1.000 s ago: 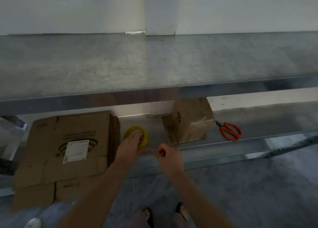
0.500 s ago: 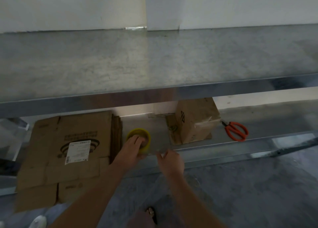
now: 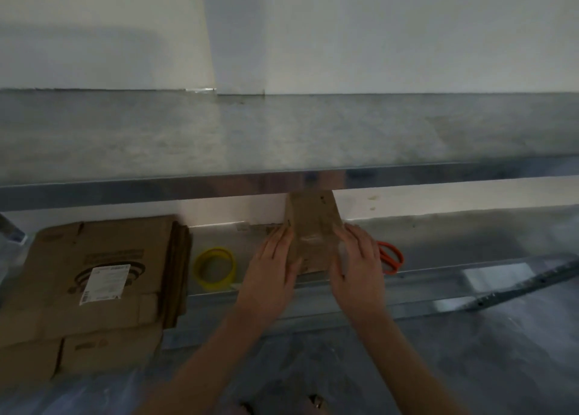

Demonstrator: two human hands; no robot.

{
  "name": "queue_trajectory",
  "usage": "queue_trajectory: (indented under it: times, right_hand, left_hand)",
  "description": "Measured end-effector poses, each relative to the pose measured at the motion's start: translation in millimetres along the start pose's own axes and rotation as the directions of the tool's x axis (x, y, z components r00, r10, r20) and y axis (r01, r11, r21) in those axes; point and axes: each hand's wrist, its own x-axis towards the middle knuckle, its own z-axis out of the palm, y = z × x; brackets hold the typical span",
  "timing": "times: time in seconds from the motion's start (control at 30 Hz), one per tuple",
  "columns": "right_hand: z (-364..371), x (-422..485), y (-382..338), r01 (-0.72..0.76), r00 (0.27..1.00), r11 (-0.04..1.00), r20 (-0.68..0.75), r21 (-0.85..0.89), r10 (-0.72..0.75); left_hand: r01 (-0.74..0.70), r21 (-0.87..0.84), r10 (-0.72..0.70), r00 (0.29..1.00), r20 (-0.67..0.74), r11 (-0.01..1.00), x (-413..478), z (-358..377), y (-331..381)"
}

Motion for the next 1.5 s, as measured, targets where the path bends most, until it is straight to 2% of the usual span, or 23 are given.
queue_trajectory:
  times: [0.1,0.2,0.23,0.37,0.47,0.57,0.7,0.87,0.93,1.0,1.03,1.1,1.17,1.27,1.37,1.5]
  right_hand:
    - [-6,18,18,-0.229,0.97,0.952,0.134,0.202,0.205]
    - [-3,28,23,-0.323,0.934,0.835,0.29,0.445,0.207]
    - [-2,30,25,-0.346,0.923,0.809,0.328,0.476,0.202]
    - [-1,36,34,-0.332,0.921,0.794,0.358,0.509,0.156]
    - [-2,45,39,-0.269,0.927,0.833,0.365,0.484,0.087]
    - [3,49,44,-0.232,0.937,0.88,0.339,0.414,0.087]
    - [13,45,45,-0.184,0.958,0.929,0.268,0.32,0.097]
    - [16,40,46,-0.209,0.952,0.905,0.287,0.371,0.103]
    - [15,44,47,-0.189,0.952,0.926,0.294,0.327,0.091]
    - [10,51,52,-0.164,0.928,0.938,0.369,0.305,0.042]
    - [6,56,56,-0.162,0.903,0.933,0.43,0.322,0.008]
    - [-4,67,67,-0.168,0.834,0.924,0.549,0.344,-0.053]
    - [-9,78,73,-0.122,0.806,0.941,0.584,0.316,-0.092]
    - [-9,86,71,-0.065,0.836,0.954,0.538,0.291,-0.107]
    - [-6,86,65,-0.091,0.878,0.951,0.474,0.296,-0.063]
    - [-3,77,58,-0.15,0.874,0.945,0.486,0.292,-0.011]
  left_hand:
    - [0.207,-0.192,-0.203,0.978,0.038,0.959,2,21,19]
    - [0.267,-0.321,-0.265,0.963,0.052,0.908,6,33,34]
    - [0.284,-0.35,-0.288,0.957,0.041,0.893,8,36,37]
    - [0.314,-0.475,-0.394,0.916,-0.076,0.822,8,38,38]
    - [0.345,-0.339,-0.412,0.9,-0.146,0.875,17,32,33]
    - [0.374,-0.122,-0.392,0.895,-0.21,0.919,29,32,26]
    - [0.301,0.015,-0.286,0.92,-0.268,0.954,34,36,20]
    - [0.232,0.064,-0.217,0.958,-0.188,0.971,31,33,12]
    - [0.232,0.058,-0.218,0.959,-0.179,0.971,36,28,13]
    - [0.176,0.031,-0.172,0.98,-0.102,0.984,41,18,8]
    - [0.138,0.011,-0.138,0.99,-0.012,0.99,44,11,4]
    - [0.087,-0.064,-0.074,0.979,0.19,0.994,51,-6,-7]
    - [0.052,-0.105,-0.023,0.964,0.264,0.993,57,-16,-15]
    - [0.023,-0.023,-0.018,0.977,0.213,0.999,65,-12,-12]
    - [0.039,0.028,-0.041,0.996,0.083,0.999,61,-2,-7]
    - [0.071,-0.108,-0.074,0.997,-0.024,0.992,44,8,-9]
